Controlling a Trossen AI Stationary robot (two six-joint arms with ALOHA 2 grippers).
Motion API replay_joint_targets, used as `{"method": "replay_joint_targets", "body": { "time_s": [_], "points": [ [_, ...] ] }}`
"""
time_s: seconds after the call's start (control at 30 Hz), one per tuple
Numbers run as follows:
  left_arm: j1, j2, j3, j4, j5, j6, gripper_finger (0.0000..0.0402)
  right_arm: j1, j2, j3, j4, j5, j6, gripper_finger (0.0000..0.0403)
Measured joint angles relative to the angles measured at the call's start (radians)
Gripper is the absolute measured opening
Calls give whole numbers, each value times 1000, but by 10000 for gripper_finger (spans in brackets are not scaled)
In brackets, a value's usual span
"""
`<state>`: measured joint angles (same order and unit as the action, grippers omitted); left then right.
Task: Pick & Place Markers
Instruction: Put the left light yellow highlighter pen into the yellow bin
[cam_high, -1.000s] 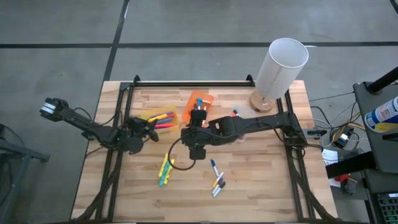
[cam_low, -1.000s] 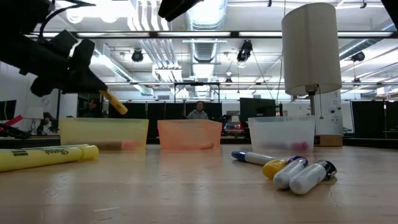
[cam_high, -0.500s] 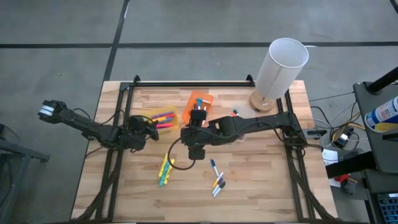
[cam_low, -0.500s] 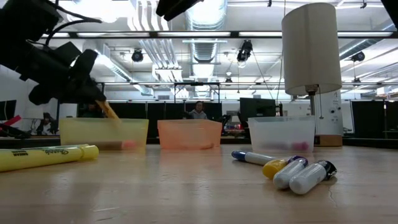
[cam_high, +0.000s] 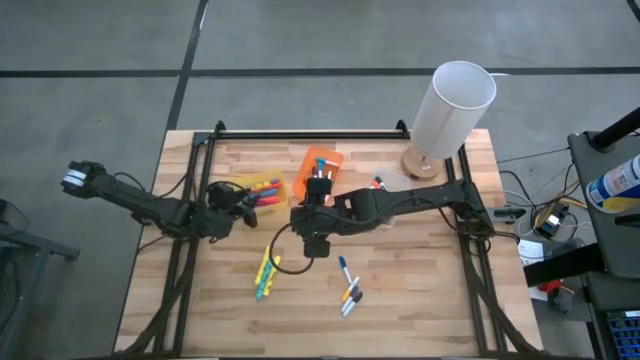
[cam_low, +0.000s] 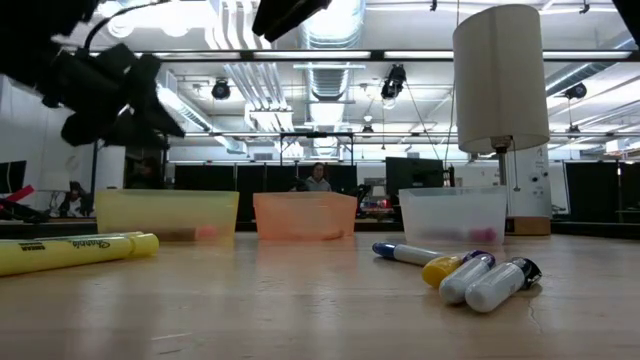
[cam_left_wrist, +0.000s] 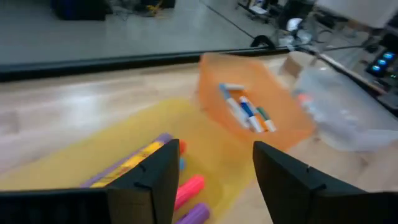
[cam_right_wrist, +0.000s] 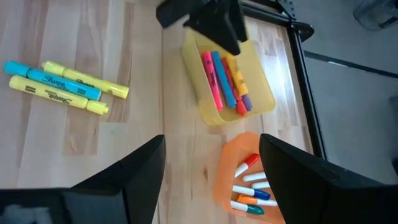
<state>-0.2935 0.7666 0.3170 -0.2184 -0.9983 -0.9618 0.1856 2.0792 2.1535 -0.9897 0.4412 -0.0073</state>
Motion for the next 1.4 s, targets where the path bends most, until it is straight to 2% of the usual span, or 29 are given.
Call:
{"method": "replay_joint_targets", "body": {
  "time_s": [0.1, 0.23, 0.4, 0.63, 0.77, 0.87, 1.0, 1.2, 1.33, 1.4],
  "points": [
    [-3, -2, 59, 1, 23, 78, 197, 0, 0, -10, 4, -9, -11, 254],
    [-16, -2, 133, 4, 117, 196, 197, 0, 0, -32, 24, -64, -19, 249],
    [-31, -2, 176, 1, 238, 279, 197, 0, 0, -90, 90, -200, -60, 242],
    [-44, -26, 179, 0, 343, 283, 197, 0, 0, -165, 143, -373, -118, 237],
    [-69, -52, 175, 25, 352, 307, 197, 0, 0, -246, 273, -489, -166, 240],
    [-93, -70, 174, 73, 364, 351, 197, 0, 0, -311, 375, -517, -192, 242],
    [-126, -87, 173, 127, 443, 426, 197, -1, 0, -400, 530, -563, -264, 239],
    [-149, -82, 171, 133, 521, 406, 197, 0, 0, -479, 679, -583, -344, 235],
    [-150, -44, 169, 129, 549, 266, 197, 0, 0, -498, 673, -581, -289, 235],
    [-150, -15, 169, 124, 553, 164, 197, 3, -2, -503, 613, -582, -243, 235]
  ]
}}
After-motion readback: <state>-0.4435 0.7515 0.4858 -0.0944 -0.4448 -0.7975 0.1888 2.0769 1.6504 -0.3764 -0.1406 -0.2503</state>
